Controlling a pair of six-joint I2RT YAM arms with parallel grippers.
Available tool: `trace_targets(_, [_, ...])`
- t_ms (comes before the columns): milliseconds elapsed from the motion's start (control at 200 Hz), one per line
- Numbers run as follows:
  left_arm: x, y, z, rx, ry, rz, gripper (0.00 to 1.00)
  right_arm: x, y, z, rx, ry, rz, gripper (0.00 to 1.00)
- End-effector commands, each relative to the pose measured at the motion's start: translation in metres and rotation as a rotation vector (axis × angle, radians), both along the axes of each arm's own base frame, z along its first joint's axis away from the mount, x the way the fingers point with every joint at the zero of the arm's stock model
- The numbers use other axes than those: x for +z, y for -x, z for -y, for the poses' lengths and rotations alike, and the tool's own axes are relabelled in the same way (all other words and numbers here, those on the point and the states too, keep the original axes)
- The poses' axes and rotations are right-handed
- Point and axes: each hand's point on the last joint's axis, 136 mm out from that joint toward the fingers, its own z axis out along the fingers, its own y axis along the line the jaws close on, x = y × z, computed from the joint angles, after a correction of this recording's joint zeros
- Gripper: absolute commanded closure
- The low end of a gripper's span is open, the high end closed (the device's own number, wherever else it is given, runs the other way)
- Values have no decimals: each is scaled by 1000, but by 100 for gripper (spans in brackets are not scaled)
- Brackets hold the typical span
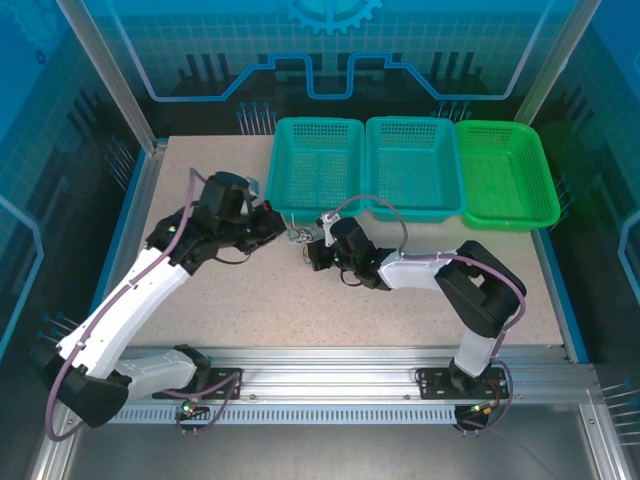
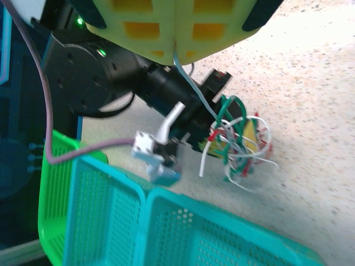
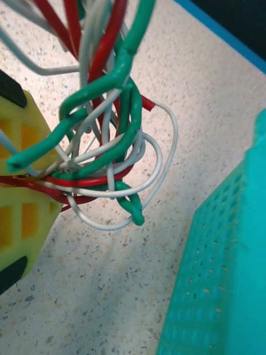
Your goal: Untangle the cables
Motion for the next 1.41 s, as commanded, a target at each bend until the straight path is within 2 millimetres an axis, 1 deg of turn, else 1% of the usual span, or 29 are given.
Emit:
trace_targets(0, [76, 3, -29, 33, 44, 189, 100, -66, 26, 56, -86, 224, -165, 91])
trace_targets(80, [100, 0, -56, 95, 30, 244, 100, -74, 34, 73, -99, 246, -187, 89])
trace_targets(150, [117, -3, -71, 125, 6, 291, 100, -79, 42, 85, -100, 271, -201, 87])
trace_targets(190, [120, -3, -73, 120, -6, 304, 100, -80, 46, 89, -95, 286, -205, 88])
trace_targets(245, [116, -5, -66, 80, 5, 303, 100, -77, 51, 90, -67, 289, -202, 90])
trace_targets(320, [94, -6, -49, 14, 65, 271, 100, -63, 58, 86, -17, 265, -189, 93])
trace_targets(345, [82, -6, -44, 4, 82, 249, 100, -56, 61, 83, 4, 250, -185, 94])
trace_targets(375, [69, -5, -39, -3, 98, 238, 100, -49, 63, 80, 27, 239, -181, 97])
trace_targets(405, [55, -2, -34, -16, 104, 231, 100, -38, 65, 79, 42, 221, -170, 100])
trace_targets(465, [24, 4, -28, -26, 85, 204, 100, -15, 69, 77, 65, 188, -141, 100])
trace_targets(545, [-12, 14, -17, -60, 76, 173, 100, 15, 73, 78, 75, 151, -91, 100])
trace_targets(575, [-22, 18, -14, -65, 80, 157, 91, 25, 73, 80, 74, 146, -70, 100])
trace_targets(600, [-29, 21, -9, -81, 88, 152, 86, 33, 73, 82, 77, 143, -53, 100])
trace_targets(640, [-33, 25, -4, -105, 97, 154, 77, 44, 74, 84, 84, 145, -26, 100])
trace_targets(670, [-31, 27, -1, -122, 96, 165, 69, 50, 75, 86, 88, 155, -10, 100])
trace_targets(705, [-26, 28, 0, -145, 86, 191, 58, 56, 75, 90, 92, 178, 11, 100])
trace_targets(755, [-10, 28, -3, -171, 49, 252, 54, 63, 74, 97, 97, 226, 40, 100])
trace_targets(795, [6, 28, -5, -198, 5, 313, 51, 64, 73, 104, 97, 279, 65, 100])
trace_targets(880, [43, 29, -8, -260, -77, 433, 47, 67, 66, 123, 76, 412, 133, 100])
trace_targets(940, [64, 33, -2, -322, -79, 482, 47, 70, 61, 133, 76, 487, 193, 100])
trace_targets(995, [76, 37, 8, -381, -46, 488, 48, 77, 57, 139, 73, 524, 240, 100])
trace_targets(1040, [77, 39, 17, -410, -19, 462, 48, 83, 55, 140, 79, 536, 273, 100])
trace_targets(1101, [69, 39, 29, -414, 11, 398, 49, 90, 54, 141, 90, 539, 306, 100])
trace_targets(1161, [55, 38, 43, -419, 49, 325, 50, 95, 53, 140, 100, 542, 315, 100])
trace_targets(1296, [8, 36, 71, -419, 55, 182, 50, 100, 54, 132, 129, 516, 296, 100])
trace_targets(1401, [-18, 34, 93, -423, 148, 96, 48, 106, 52, 128, 118, 479, 299, 100])
